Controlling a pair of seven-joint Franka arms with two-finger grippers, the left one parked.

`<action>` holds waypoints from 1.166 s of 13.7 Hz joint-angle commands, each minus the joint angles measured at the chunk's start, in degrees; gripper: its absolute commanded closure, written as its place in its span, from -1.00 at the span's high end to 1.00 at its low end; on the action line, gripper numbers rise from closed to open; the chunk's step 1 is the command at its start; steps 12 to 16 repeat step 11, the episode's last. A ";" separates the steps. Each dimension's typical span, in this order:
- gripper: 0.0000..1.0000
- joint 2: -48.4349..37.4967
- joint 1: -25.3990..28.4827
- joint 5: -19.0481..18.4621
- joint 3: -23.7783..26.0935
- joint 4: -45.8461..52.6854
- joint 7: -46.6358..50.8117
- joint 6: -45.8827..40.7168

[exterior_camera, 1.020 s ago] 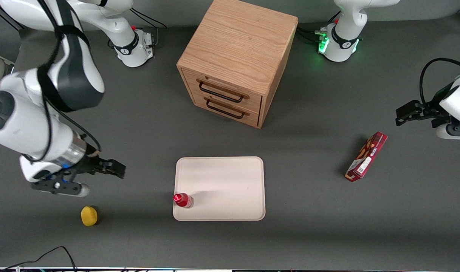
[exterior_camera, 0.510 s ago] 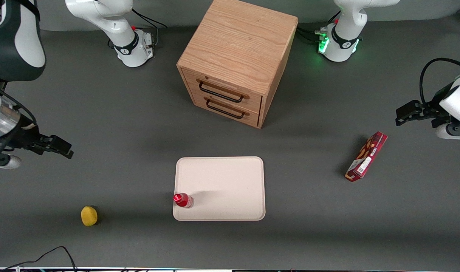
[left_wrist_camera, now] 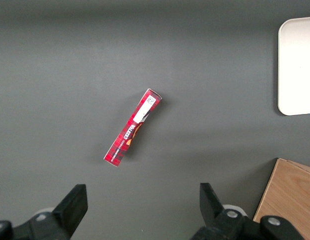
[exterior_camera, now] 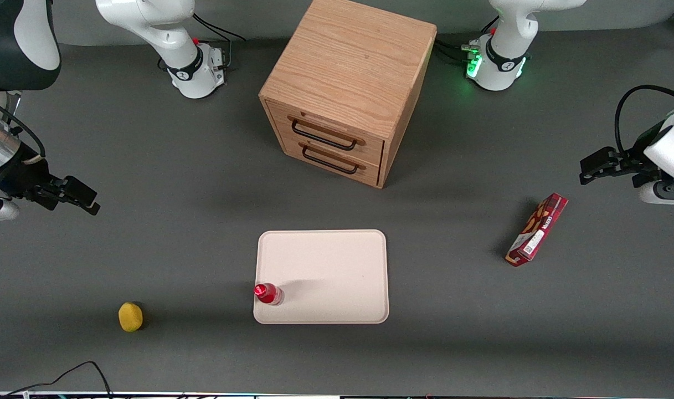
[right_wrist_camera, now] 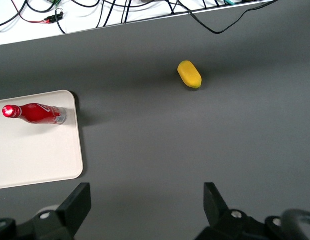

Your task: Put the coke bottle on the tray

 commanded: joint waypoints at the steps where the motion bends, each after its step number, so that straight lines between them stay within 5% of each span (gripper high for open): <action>1: 1.00 0.23 -0.46 -0.07 0.58 2.19 -0.49 -2.14; 16: 1.00 0.93 -0.11 1.69 0.49 3.78 -1.36 -9.36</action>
